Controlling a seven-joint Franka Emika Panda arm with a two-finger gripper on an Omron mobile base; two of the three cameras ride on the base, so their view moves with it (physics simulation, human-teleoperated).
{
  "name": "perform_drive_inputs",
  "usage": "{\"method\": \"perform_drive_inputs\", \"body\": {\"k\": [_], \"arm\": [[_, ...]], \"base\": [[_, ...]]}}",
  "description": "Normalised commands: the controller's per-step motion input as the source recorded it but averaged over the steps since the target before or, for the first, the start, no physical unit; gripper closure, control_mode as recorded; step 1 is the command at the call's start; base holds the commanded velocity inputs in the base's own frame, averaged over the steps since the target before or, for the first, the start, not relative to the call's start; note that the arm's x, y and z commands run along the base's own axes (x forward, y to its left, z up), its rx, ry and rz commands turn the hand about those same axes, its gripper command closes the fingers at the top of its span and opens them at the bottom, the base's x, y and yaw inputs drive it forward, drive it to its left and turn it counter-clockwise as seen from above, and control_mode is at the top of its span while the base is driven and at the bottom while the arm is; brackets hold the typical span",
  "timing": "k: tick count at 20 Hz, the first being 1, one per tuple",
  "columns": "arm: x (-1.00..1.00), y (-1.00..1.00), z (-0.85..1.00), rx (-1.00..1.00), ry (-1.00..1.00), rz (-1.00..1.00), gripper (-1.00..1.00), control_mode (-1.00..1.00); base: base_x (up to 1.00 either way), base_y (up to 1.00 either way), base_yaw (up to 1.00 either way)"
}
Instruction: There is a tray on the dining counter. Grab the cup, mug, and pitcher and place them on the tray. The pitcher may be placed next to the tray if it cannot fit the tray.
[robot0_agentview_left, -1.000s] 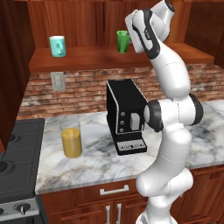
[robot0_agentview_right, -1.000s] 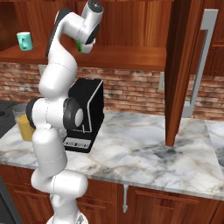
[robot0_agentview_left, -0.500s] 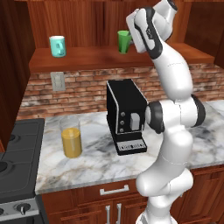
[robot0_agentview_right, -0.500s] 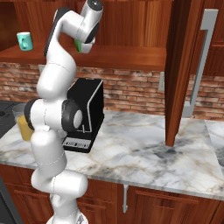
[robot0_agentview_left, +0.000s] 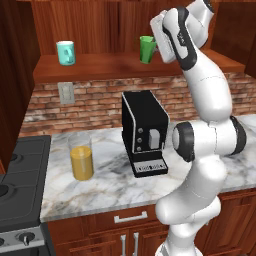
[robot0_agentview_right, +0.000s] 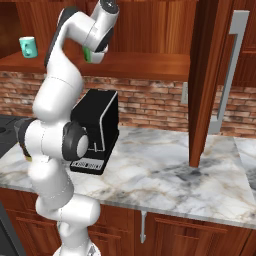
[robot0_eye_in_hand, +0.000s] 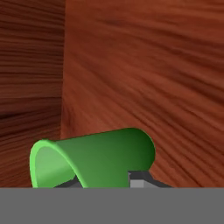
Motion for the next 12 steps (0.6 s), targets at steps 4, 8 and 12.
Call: {"method": "perform_drive_inputs", "body": {"k": [4,8,12], "arm": [[-0.65,-0.18,0.0,0.03,-0.07,0.0,1.0,-1.0],[-0.96,-0.42,0.0,0.0,-0.01,0.0,1.0,-1.0],[-1.0,-0.4,0.03,0.0,0.0,0.0,1.0,-1.0]], "base": [[0.0,0.0,0.0],[0.0,0.0,0.0],[0.0,0.0,0.0]]}}
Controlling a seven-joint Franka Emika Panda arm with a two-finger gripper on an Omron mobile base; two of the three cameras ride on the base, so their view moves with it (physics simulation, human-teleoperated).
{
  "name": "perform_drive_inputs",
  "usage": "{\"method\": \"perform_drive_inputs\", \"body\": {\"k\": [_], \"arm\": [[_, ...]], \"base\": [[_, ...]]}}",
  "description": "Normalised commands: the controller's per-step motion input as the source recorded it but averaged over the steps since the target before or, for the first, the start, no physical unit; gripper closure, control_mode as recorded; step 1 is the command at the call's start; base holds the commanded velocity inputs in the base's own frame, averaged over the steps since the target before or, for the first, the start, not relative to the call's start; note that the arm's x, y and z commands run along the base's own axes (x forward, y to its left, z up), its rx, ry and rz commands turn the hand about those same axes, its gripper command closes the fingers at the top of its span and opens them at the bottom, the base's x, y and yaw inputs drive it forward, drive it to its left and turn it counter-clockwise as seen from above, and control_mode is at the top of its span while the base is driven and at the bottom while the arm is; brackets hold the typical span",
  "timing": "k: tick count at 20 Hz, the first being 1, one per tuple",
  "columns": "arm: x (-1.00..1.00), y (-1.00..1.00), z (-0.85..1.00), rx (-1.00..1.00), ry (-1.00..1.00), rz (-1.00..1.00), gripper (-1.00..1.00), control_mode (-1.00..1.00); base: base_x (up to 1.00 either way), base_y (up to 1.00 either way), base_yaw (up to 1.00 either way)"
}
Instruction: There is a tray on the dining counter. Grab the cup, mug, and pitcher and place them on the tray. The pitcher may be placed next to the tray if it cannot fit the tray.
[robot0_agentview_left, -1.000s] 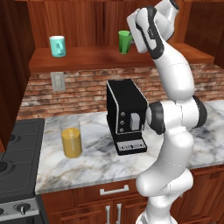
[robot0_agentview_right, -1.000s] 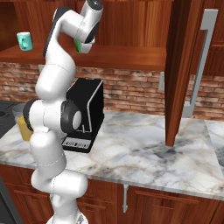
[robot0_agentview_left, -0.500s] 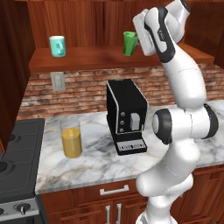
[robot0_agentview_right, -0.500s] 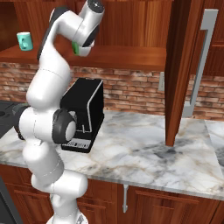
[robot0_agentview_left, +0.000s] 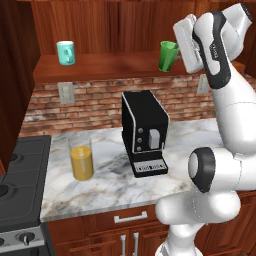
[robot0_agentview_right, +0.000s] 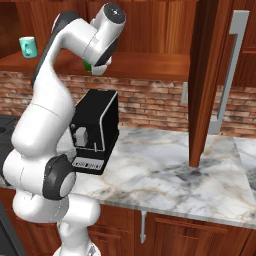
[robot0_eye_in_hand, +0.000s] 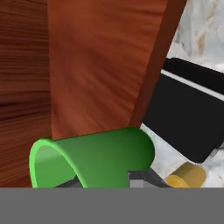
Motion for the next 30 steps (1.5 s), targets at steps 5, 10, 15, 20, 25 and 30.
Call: {"method": "perform_drive_inputs", "body": {"k": [5,10,15,20,25,30], "arm": [[-0.91,-0.22,0.0,0.0,0.04,0.0,1.0,-1.0],[-0.72,-0.03,0.0,-0.04,0.19,0.0,1.0,-1.0],[-0.62,0.0,0.0,-0.08,0.19,0.0,1.0,-1.0],[-0.42,0.0,0.0,-0.02,0.11,0.0,1.0,-1.0],[-0.19,0.0,-0.11,0.0,0.0,0.0,1.0,-1.0],[-0.29,0.0,-0.28,-0.01,0.0,0.0,1.0,-1.0]], "base": [[0.0,0.0,0.0],[0.0,0.0,0.0],[0.0,0.0,0.0],[0.0,0.0,0.0],[0.0,0.0,0.0],[0.0,0.0,0.0]]}}
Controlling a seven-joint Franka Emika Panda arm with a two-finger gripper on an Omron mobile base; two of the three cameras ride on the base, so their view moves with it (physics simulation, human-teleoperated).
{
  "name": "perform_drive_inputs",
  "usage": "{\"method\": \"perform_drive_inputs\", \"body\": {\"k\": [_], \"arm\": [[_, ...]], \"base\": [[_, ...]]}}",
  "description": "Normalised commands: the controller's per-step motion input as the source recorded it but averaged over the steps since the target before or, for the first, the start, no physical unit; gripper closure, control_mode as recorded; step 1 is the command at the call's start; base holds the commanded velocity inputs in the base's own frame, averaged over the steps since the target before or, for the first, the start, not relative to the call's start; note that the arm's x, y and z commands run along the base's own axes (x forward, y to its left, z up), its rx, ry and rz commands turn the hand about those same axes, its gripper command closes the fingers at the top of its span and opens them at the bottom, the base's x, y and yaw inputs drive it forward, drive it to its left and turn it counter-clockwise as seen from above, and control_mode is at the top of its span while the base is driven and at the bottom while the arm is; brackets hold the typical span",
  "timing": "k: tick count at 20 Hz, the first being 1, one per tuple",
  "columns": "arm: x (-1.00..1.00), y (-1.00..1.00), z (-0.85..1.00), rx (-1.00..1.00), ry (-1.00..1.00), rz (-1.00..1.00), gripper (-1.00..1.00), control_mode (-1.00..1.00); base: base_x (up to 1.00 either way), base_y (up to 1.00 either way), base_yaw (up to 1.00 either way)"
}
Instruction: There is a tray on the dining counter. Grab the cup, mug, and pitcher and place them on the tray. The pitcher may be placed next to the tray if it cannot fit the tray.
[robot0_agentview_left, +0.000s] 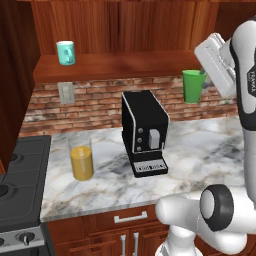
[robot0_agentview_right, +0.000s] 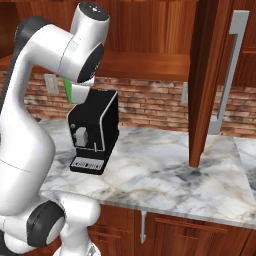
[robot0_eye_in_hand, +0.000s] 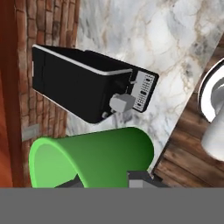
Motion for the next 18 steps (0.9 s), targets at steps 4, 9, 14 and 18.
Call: {"method": "perform_drive_inputs", "body": {"k": [4,9,14,18], "arm": [[-0.35,0.0,-0.37,-0.05,0.0,0.0,1.0,-1.0],[-0.37,0.0,-0.18,0.0,0.0,0.0,1.0,-1.0],[-0.16,0.0,0.0,0.0,0.0,0.0,1.0,-1.0],[-0.01,0.0,0.0,0.0,0.0,0.0,1.0,-1.0]], "base": [[0.0,0.0,0.0],[0.0,0.0,0.0],[0.0,0.0,0.0],[0.0,0.0,0.0]]}}
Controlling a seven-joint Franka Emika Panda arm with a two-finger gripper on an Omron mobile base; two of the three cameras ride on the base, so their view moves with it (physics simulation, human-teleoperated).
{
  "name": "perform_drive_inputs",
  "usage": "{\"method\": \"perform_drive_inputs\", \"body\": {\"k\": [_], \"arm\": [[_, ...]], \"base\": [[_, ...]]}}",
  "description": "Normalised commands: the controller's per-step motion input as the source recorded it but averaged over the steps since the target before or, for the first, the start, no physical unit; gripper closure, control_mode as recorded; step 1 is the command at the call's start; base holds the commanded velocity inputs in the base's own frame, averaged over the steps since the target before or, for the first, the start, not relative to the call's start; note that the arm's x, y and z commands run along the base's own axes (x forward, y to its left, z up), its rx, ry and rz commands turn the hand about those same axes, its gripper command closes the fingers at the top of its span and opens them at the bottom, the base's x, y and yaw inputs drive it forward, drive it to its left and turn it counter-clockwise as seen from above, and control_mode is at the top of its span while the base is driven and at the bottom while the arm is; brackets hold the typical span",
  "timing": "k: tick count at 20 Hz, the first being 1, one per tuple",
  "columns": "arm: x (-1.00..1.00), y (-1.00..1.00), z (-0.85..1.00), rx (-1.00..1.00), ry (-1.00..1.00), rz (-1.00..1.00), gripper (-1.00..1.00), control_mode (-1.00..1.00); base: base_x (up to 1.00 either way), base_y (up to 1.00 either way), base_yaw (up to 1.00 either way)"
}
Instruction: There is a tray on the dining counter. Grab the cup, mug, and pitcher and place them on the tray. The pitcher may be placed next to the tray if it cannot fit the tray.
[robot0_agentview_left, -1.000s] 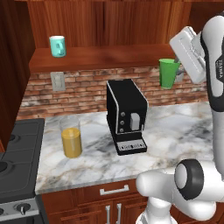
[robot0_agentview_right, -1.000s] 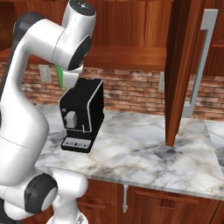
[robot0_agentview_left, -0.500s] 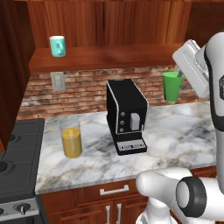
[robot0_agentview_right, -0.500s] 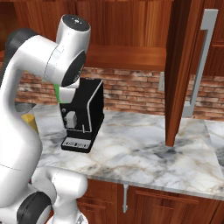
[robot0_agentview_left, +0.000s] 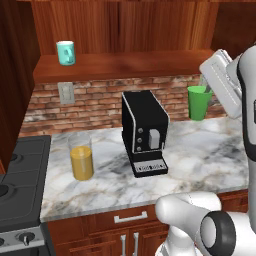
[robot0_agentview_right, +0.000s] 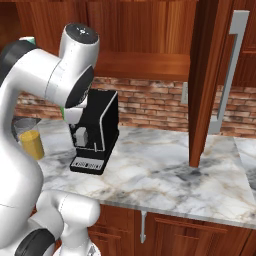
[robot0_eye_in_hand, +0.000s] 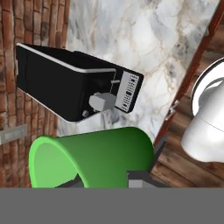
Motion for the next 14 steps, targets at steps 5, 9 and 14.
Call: {"method": "perform_drive_inputs", "body": {"k": [5,9,14], "arm": [[0.0,0.0,0.0,0.0,0.0,0.0,1.0,1.0],[0.0,0.0,0.0,0.0,0.0,0.0,1.0,1.0],[0.0,0.0,0.0,0.0,0.0,0.0,1.0,1.0]], "base": [[-0.15,0.0,0.0],[-0.79,-0.08,0.0],[-1.0,-0.18,-0.08]]}}
